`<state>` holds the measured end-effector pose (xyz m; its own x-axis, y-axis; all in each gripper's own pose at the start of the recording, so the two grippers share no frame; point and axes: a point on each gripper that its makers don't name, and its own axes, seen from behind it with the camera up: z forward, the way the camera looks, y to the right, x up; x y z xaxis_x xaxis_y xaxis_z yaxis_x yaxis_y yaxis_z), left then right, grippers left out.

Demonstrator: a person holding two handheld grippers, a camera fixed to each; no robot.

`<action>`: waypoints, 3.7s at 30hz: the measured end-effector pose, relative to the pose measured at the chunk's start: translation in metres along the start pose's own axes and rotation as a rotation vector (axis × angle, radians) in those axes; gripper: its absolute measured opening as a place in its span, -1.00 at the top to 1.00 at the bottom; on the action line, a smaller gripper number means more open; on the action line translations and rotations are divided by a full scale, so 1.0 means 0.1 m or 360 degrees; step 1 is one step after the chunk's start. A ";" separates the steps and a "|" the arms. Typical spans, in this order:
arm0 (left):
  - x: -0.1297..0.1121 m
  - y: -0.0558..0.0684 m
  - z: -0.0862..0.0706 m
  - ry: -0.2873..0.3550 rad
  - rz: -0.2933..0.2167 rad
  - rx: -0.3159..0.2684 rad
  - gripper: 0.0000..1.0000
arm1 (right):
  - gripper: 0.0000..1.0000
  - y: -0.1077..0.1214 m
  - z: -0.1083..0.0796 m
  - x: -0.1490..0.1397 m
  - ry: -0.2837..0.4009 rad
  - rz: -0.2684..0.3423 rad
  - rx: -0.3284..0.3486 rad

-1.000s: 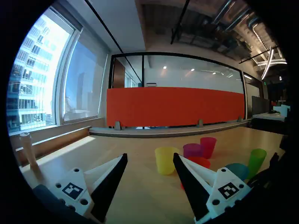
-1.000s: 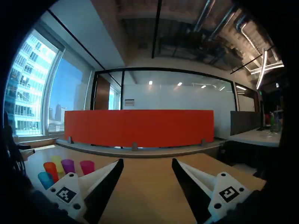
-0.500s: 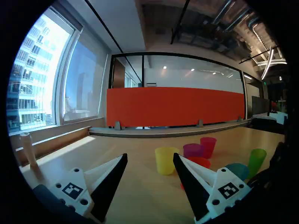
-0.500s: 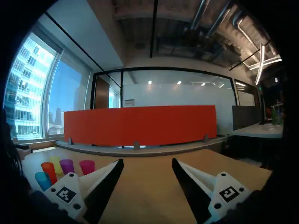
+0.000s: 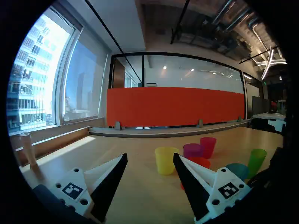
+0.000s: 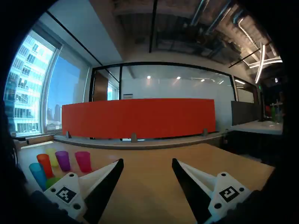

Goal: Pour water

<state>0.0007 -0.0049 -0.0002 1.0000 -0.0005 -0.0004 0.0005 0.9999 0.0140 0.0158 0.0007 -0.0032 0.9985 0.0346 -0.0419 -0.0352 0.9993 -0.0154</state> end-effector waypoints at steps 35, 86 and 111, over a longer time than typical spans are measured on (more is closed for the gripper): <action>0.00 0.00 0.00 0.0000 0.0000 0.0000 -0.80 | -1.00 0.03 0.06 -0.16 -0.0064 -0.0057 -0.0009; 0.00 0.01 0.00 0.0000 0.0000 0.0000 -0.81 | -1.00 0.05 0.05 -0.17 -0.0066 -0.0057 -0.0005; 0.01 0.00 0.00 0.0000 -0.0002 0.0000 -0.81 | -1.00 0.05 0.05 -0.17 -0.0066 -0.0057 -0.0005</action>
<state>0.0018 -0.0050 -0.0003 1.0000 -0.0017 -0.0005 0.0017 0.9999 0.0143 -0.0014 0.0048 0.0023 1.0000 -0.0003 0.0004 0.0003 0.9998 -0.0194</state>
